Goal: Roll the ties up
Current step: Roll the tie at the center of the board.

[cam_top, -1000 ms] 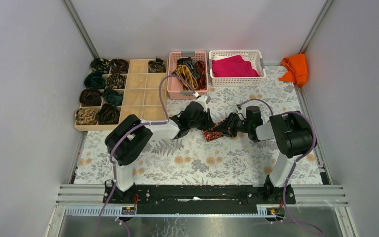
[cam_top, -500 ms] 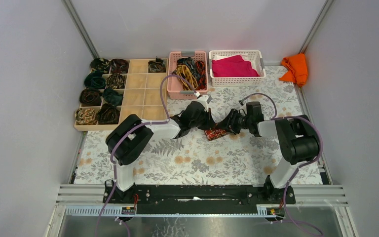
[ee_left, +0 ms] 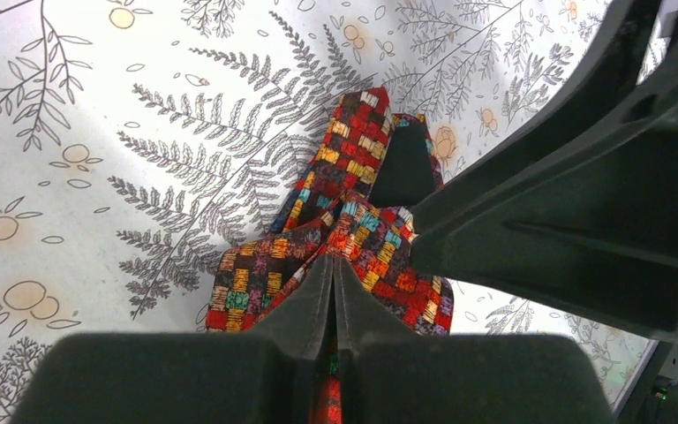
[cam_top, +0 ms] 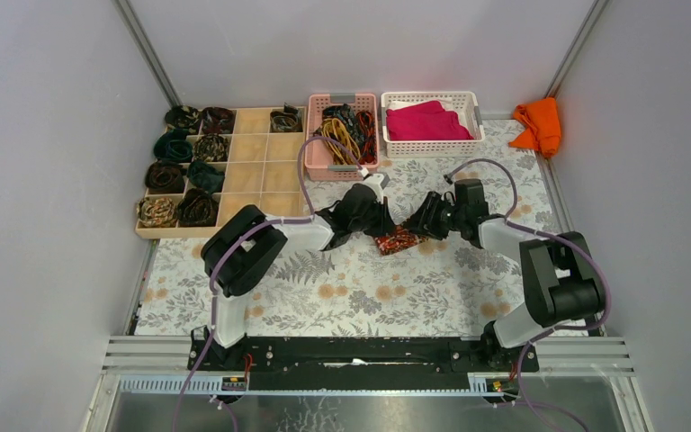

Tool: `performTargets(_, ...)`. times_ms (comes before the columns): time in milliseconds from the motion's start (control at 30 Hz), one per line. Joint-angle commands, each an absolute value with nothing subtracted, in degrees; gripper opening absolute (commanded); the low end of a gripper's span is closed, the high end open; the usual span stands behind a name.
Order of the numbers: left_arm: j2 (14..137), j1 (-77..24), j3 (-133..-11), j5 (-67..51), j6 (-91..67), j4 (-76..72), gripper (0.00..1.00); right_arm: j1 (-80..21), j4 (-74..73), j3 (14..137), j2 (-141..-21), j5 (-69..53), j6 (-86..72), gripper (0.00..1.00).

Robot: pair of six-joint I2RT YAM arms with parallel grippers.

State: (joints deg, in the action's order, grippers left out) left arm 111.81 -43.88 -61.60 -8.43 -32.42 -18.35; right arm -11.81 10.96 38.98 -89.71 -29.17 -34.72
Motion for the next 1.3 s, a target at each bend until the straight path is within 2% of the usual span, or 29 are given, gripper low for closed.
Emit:
performTargets(0,113.1,-44.4,-63.6,-10.3,-32.2,-17.8,0.07,-11.4,5.4,41.1,-85.1,-22.6,-30.9,0.49)
performTargets(367,110.1,-44.3,-67.4,-9.4,-31.7,-9.7,0.11,-11.5,1.3,40.5,-82.3,-15.6,-28.5,0.46)
performTargets(733,109.3,-44.3,-64.9,-8.7,-31.3,-10.2,0.11,-11.5,2.7,47.4,-91.7,-10.5,-28.3,0.45)
performTargets(1000,109.1,-44.4,-64.2,-8.5,-30.9,-10.6,0.10,-11.5,5.8,49.8,-99.2,-13.3,-28.9,0.45)
performTargets(1267,109.0,-44.4,-63.4,-8.4,-30.6,-11.1,0.09,-11.5,7.5,51.1,-100.7,-15.0,-28.3,0.37)
